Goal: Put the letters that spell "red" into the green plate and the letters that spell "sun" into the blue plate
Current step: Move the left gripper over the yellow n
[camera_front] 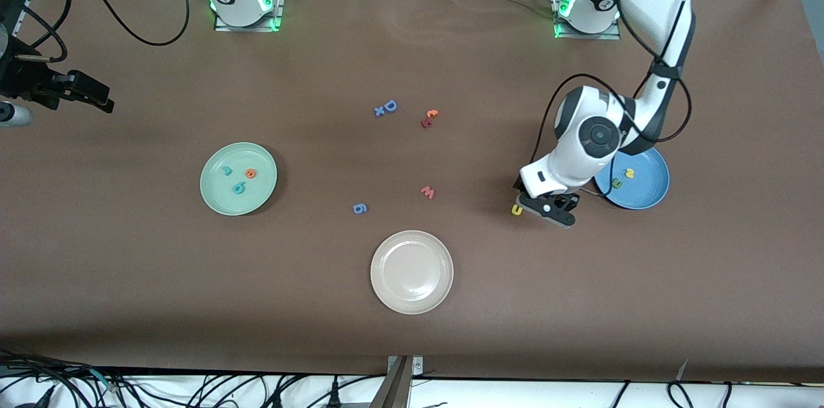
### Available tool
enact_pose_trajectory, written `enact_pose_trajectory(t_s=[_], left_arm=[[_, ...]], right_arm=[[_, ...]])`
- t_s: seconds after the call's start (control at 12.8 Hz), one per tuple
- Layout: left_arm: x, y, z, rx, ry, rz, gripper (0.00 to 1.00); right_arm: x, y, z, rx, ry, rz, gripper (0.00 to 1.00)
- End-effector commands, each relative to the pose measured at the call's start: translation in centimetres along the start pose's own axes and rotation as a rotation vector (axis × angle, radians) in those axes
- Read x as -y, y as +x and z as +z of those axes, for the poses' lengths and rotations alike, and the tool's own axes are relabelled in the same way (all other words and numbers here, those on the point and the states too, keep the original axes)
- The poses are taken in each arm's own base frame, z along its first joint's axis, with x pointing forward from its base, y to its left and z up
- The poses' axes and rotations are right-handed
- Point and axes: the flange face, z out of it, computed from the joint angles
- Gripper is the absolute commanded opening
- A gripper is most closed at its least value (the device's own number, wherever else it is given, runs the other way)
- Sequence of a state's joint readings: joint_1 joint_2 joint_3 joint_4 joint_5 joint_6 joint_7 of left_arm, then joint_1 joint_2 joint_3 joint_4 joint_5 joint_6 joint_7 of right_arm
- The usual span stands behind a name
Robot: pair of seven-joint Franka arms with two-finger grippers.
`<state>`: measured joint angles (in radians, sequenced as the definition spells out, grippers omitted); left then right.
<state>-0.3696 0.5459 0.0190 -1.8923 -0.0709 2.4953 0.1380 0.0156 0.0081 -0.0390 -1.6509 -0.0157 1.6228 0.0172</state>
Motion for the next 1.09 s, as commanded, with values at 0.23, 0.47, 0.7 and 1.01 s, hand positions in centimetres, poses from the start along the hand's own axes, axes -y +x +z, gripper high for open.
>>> enact_pose_trajectory(t_s=[0.23, 0.47, 0.7, 1.01], left_arm=[[-2.7, 1.1, 3.2, 0.019, -0.011, -0.136, 0.82], [-2.4, 1.1, 4.0, 0.007, -0.004, -0.138, 0.82], [-1.8, 1.0, 4.0, 0.006, 0.006, -0.132, 0.8], [-1.2, 0.9, 4.3, 0.009, 0.014, -0.134, 0.68]], right_arm=[[0.1, 0.5, -0.5, -0.006, -0.023, -0.014, 1.0], [0.2, 0.5, -0.6, -0.006, -0.023, -0.017, 1.0], [0.2, 0.5, -0.5, -0.005, -0.023, -0.018, 1.0], [0.2, 0.5, -0.5, -0.005, -0.025, -0.018, 1.0]])
